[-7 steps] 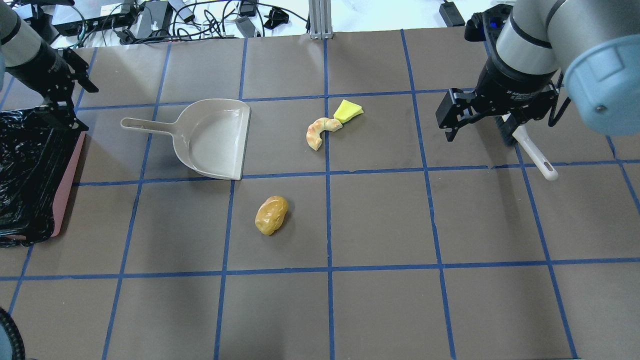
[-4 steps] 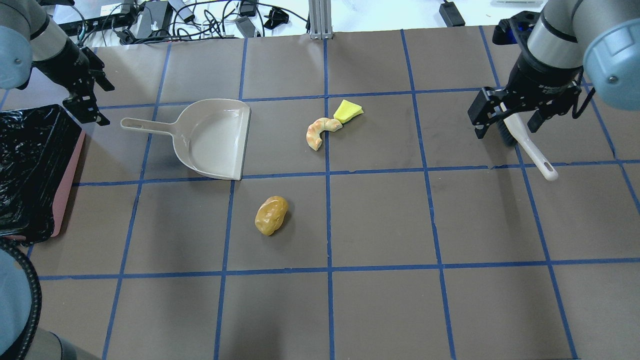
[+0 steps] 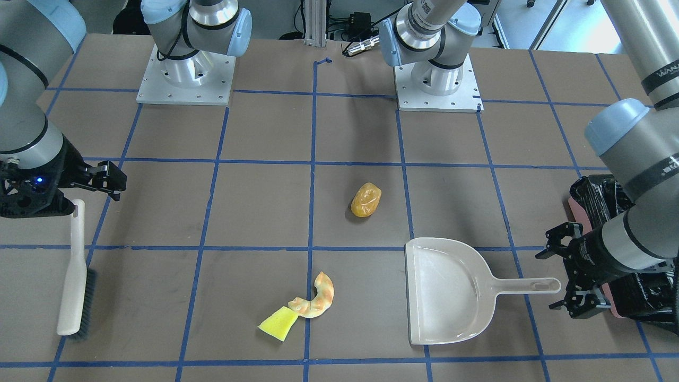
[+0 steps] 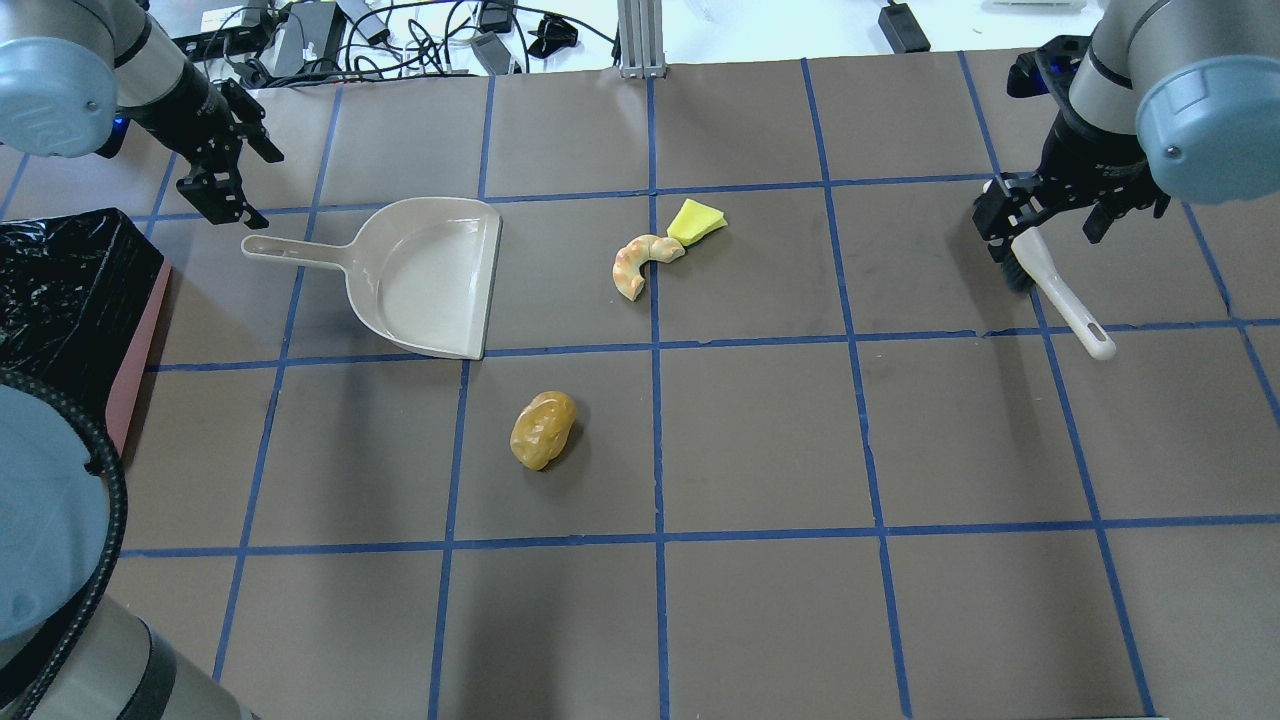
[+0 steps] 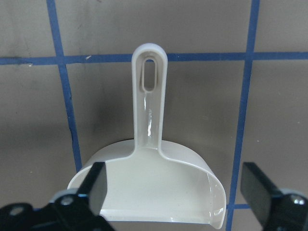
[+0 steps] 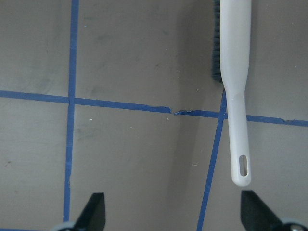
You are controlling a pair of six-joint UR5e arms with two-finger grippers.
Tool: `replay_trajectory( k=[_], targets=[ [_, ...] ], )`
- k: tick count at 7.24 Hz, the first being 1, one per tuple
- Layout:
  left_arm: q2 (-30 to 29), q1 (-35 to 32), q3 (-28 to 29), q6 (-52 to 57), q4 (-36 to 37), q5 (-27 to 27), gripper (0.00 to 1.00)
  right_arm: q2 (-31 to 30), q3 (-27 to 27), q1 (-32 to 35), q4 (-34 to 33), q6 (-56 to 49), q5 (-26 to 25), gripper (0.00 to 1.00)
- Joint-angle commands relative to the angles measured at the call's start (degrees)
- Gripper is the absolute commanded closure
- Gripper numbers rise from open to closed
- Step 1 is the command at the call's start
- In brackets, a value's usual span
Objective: Sweep and dump trash into bin
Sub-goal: 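Lower the left gripper to the dustpan handle while the right gripper grasps the brush handle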
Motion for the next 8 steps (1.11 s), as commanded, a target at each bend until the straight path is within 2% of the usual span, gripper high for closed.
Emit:
replay_trajectory(
  k=[1, 3, 5, 6, 8],
  targets=[
    [-2.40, -0.04, -0.93, 1.19, 6.17, 0.31, 0.01, 1.56, 0.06, -2.71, -0.48, -3.69, 1.35, 0.00],
    [-3.72, -0.04, -2.42, 0.23, 9.00, 0.49, 0.01, 3.58, 0.06, -4.55, -2.50, -6.23, 1.45, 0.01],
    [-3.47, -0.13, -6.89, -1.09, 13.04, 1.62, 0.01, 6.12, 0.06, -7.54, -4.08, -10.10, 2.86, 0.01],
    [-2.51, -0.30, -8.65, -1.19, 12.80, 2.24, 0.01, 6.92, 0.93, -7.64, -5.31, -10.20, 2.86, 0.04],
    [-1.54, -0.39, -10.69, 0.73, 12.71, 3.56, 0.00, 6.93, 6.98, -8.43, -15.73, -11.95, 1.98, 0.04]
  ],
)
